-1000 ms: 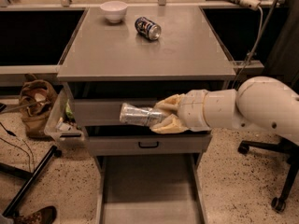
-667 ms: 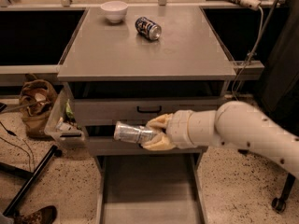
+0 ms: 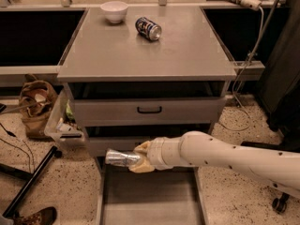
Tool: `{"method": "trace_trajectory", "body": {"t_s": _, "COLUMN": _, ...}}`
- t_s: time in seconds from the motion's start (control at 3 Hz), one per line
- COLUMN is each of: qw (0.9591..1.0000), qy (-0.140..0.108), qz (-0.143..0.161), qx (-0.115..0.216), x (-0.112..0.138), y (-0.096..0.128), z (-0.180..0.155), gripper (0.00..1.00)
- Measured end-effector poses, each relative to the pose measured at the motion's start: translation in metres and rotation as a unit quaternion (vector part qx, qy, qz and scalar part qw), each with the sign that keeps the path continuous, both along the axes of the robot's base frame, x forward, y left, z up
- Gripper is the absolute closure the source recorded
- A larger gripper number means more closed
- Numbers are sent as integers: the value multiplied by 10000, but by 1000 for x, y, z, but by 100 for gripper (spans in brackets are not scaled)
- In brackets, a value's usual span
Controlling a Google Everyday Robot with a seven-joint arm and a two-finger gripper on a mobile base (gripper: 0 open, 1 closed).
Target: Place redbull can into bottom drawer
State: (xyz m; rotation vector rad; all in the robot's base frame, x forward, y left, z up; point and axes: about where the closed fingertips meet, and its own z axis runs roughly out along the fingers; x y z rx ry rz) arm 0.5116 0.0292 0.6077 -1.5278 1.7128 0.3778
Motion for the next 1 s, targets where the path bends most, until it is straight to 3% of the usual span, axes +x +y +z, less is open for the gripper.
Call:
{"method": "trace_trajectory", "body": {"t_s": 0.33, "qw": 10000, "qy": 0, "qz": 0, "qx": 0, "x": 0, "y": 0, "z": 0, "gripper": 100}}
{"method": "trace_trajectory", "body": {"t_s": 0.67, "qw": 9996, "qy": 195, "qz": -112, "qx": -167, "x": 5, "y": -2, "z": -32, "gripper": 100}}
{"method": "trace_trajectory", "body": {"t_s": 1.0, "qw": 9968, "qy": 612, "qz": -426, "qx": -277, "x": 17, "y": -21, "z": -98, "gripper": 100}}
